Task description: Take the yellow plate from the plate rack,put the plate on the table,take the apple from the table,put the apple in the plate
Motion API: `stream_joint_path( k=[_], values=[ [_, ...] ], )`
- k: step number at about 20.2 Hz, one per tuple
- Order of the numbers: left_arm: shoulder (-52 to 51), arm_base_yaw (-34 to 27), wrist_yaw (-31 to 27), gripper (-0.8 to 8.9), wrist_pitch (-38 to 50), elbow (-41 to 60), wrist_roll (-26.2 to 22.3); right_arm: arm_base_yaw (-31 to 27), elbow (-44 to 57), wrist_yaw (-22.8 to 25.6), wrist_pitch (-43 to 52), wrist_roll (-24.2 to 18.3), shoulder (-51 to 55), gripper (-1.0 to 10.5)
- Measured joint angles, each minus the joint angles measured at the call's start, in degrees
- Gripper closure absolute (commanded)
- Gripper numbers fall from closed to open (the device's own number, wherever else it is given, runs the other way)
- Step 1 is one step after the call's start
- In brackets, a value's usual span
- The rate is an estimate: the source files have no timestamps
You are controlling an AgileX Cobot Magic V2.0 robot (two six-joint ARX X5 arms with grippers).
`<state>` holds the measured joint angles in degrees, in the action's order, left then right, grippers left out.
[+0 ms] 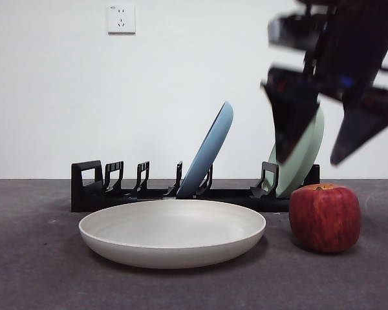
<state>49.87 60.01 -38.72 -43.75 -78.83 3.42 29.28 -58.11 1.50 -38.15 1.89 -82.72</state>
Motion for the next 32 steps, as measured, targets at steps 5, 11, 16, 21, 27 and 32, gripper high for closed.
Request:
stream_joint_path(
  k=[5, 11, 16, 21, 27, 32],
  values=[
    [-5.1, 0.0, -0.2, 4.69, -3.3, 0.0, 0.0, 0.0, 0.0, 0.0, 0.1, 0.0, -9.5, 5.1],
    [-5.2, 0.0, -0.2, 4.69, -5.7, 0.0, 0.2, 0.0, 0.0, 0.0, 0.1, 1.6, -14.0, 9.7],
    [-5.2, 0.0, -0.2, 4.69, -6.0, 0.0, 0.6, 0.0, -0.1, 0.0, 0.0, 2.2, -12.8, 9.6],
    [-5.2, 0.0, -0.2, 4.69, -6.0, 0.0, 0.7, 3.4, -8.4, -4.8, -1.6, 3.3, -8.5, 9.6],
    [-5.2, 0.0, -0.2, 4.69, -6.0, 0.0, 0.7, 11.2, -19.7, -6.0, -1.7, 3.3, -10.0, 9.6],
    [-5.2, 0.0, -0.2, 4.69, -6.8, 0.0, 0.7, 15.7, -23.1, -6.0, -0.9, 3.3, -16.8, 9.6]
  ],
)
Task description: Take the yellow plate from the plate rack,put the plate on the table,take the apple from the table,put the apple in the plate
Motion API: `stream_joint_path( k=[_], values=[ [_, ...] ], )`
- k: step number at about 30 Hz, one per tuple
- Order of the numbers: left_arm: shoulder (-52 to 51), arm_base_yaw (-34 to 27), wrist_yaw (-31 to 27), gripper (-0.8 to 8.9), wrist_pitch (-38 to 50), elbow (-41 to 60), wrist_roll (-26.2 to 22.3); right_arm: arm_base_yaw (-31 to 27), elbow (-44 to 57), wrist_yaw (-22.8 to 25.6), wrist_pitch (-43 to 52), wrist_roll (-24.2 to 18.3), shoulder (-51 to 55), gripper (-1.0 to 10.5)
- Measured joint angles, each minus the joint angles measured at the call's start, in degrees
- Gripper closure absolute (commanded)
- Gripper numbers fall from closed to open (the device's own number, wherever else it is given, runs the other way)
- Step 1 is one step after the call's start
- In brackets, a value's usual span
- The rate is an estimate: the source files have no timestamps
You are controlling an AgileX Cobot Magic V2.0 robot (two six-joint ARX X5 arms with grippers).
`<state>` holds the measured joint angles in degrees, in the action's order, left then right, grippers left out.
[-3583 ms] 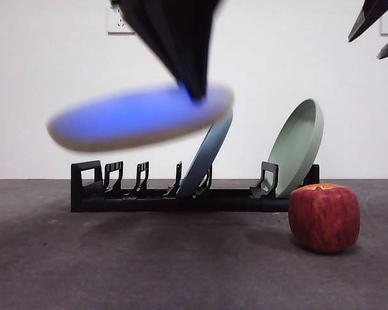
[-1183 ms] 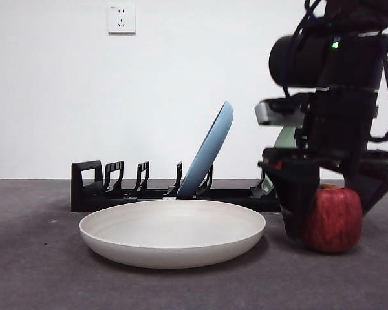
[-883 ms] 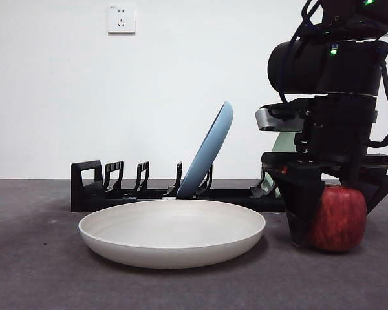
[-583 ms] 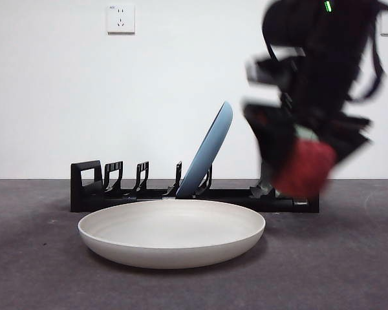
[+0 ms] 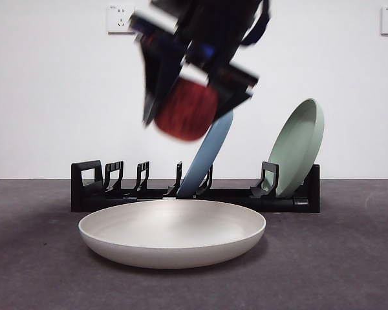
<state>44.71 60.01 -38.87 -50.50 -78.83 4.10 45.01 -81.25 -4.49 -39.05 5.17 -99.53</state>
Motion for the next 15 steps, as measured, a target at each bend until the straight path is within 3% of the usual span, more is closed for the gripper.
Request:
stream_joint_path(
  k=[7, 15],
  values=[
    [0.0, 0.0, 0.0, 4.69, -2.2, 0.0, 0.0, 3.0, 0.0, 2.5, 0.0, 0.0, -11.0, 9.6],
    [0.0, 0.0, 0.0, 4.69, -2.6, 0.0, 0.0, 3.0, -0.1, 3.2, 0.6, 0.0, -14.9, 9.4]
  ],
)
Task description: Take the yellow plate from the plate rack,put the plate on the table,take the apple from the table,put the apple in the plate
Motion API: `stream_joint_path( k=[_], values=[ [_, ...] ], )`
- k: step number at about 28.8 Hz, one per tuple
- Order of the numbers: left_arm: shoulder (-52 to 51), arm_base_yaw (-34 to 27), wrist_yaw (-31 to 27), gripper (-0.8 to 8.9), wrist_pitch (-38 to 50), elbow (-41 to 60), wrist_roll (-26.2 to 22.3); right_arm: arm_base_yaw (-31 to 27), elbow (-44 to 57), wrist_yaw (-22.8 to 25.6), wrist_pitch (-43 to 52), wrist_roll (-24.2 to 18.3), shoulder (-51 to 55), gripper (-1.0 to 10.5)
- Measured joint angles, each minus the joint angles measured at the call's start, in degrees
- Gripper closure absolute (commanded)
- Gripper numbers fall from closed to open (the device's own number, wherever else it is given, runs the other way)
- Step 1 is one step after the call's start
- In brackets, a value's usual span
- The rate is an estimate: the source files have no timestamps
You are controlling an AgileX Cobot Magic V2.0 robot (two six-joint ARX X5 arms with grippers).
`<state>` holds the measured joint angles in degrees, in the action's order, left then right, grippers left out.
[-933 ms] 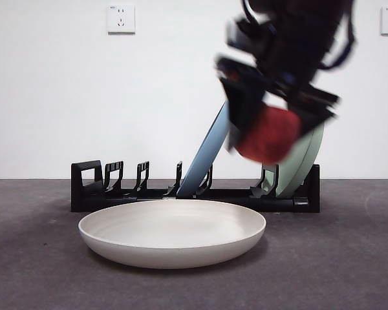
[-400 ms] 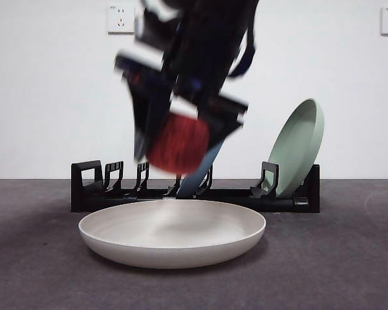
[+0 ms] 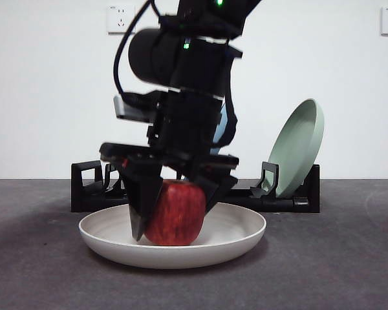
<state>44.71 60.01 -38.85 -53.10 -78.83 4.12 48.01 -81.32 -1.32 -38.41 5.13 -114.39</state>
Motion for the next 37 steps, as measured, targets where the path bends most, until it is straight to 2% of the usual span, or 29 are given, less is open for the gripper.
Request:
stream_joint_path(
  k=[2, 7, 10, 26, 37],
  values=[
    [0.0, 0.0, 0.0, 4.69, -0.4, 0.0, 0.0, 0.0, -0.2, 0.0, 0.1, 0.0, 0.0, 8.6],
    [0.0, 0.0, 0.0, 4.69, -1.2, 0.0, 0.0, 0.1, -0.2, 0.1, 0.4, 0.0, 0.0, 4.8],
    [0.0, 0.0, 0.0, 4.69, -1.3, 0.0, 0.0, 0.3, -0.2, 1.3, 0.5, 0.0, 0.0, 4.1],
    [0.0, 0.0, 0.0, 4.69, -1.3, 0.0, 1.1, 0.3, -3.3, 1.6, -0.4, -0.2, 0.6, 4.1],
    [4.3, 0.0, 0.3, 4.69, 1.6, 0.0, 1.3, -1.3, -5.3, 1.5, -0.6, -1.6, 14.9, 4.1]
  ],
)
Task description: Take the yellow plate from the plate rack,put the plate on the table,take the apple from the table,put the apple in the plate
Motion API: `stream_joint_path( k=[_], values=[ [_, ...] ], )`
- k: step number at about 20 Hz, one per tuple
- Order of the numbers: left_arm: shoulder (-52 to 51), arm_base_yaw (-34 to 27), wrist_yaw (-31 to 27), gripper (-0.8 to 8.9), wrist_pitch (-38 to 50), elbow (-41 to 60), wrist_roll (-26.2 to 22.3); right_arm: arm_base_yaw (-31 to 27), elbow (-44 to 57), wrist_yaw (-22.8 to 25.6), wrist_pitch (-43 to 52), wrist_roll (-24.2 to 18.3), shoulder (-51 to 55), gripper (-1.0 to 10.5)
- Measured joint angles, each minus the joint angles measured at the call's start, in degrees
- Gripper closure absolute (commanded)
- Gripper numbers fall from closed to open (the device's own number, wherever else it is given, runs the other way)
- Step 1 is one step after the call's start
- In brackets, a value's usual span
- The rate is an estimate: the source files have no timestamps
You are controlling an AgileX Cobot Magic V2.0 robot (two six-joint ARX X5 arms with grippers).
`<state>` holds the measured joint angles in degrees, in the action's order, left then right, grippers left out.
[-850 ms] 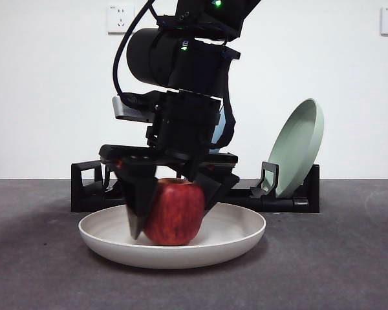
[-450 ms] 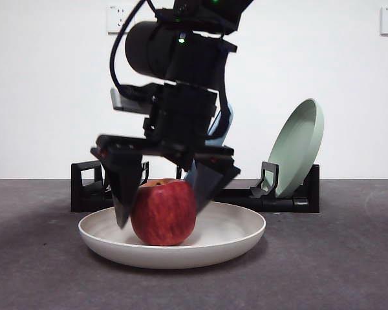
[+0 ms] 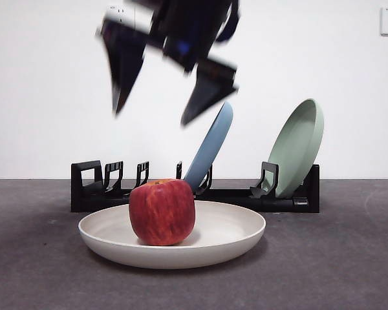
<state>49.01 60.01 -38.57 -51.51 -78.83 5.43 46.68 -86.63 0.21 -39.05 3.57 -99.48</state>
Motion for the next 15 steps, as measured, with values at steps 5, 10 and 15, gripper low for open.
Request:
stream_joint_path(
  k=[5, 10, 15],
  values=[
    [7.4, 0.0, 0.1, 4.71, 3.3, 0.0, -3.9, -3.4, 0.0, 0.0, -1.7, -0.9, 9.7, 4.8],
    [15.3, -2.4, 8.6, 7.56, 6.4, 0.0, -9.6, -8.9, 0.0, 0.0, -8.1, -1.7, 18.0, 8.3],
    [21.4, -13.2, 26.7, 8.23, 6.5, 0.0, -12.4, -16.1, 0.0, -3.8, -17.0, -3.6, 19.4, 9.6]
  ],
)
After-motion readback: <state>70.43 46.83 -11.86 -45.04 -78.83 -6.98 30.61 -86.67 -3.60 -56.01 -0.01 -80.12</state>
